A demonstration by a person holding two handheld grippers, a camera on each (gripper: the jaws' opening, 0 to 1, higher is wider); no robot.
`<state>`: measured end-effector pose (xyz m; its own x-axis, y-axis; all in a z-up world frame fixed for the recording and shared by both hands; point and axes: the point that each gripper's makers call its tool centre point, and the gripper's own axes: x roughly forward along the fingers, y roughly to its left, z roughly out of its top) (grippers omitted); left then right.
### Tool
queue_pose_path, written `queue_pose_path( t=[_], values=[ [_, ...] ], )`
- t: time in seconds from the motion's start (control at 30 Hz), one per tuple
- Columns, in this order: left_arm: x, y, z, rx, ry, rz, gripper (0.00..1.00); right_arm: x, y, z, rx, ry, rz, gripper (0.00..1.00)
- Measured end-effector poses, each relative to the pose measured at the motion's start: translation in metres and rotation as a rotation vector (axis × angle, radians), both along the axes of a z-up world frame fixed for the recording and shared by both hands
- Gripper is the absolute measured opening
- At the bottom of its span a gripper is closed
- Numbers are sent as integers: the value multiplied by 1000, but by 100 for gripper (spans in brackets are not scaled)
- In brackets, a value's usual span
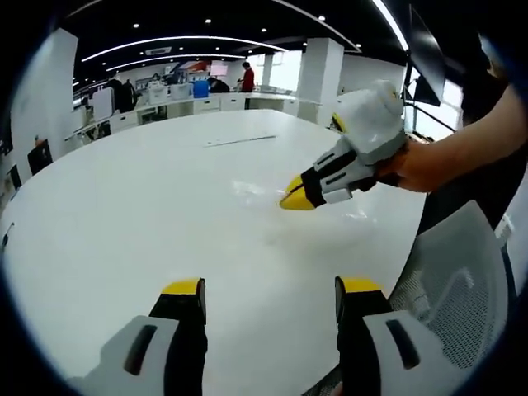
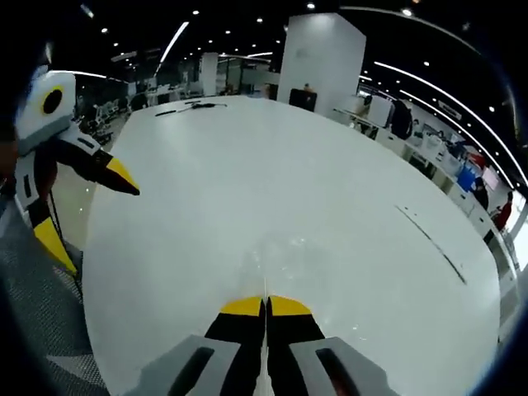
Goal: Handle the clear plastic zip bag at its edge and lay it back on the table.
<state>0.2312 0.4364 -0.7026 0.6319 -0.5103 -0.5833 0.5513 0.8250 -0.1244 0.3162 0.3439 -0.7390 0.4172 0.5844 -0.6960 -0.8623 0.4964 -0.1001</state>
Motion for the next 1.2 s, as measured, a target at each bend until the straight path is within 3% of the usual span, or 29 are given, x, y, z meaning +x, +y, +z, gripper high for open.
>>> queue_pose_path(
  t=[0.07,0.5,0.57,0.77,0.97,1.2],
  values=[
    [3,0,1,6,-6,-10,63,-3,1,8,34,-5,12,0],
    [33,2,4,79,-66,-68,62,-31,-3,30,53,-13,141,0],
    [40,2,10,109,-124,-100,61,-37,-2,32,52,-11,171,0],
    [52,0,10,160,-165,-163,59,-52,-2,34,49,13,239,0],
    [51,-12,13,217,-213,-265,58,-72,-1,36,35,33,312,0],
    [45,-26,3,311,-260,-411,56,-94,4,44,36,56,381,0]
  ],
)
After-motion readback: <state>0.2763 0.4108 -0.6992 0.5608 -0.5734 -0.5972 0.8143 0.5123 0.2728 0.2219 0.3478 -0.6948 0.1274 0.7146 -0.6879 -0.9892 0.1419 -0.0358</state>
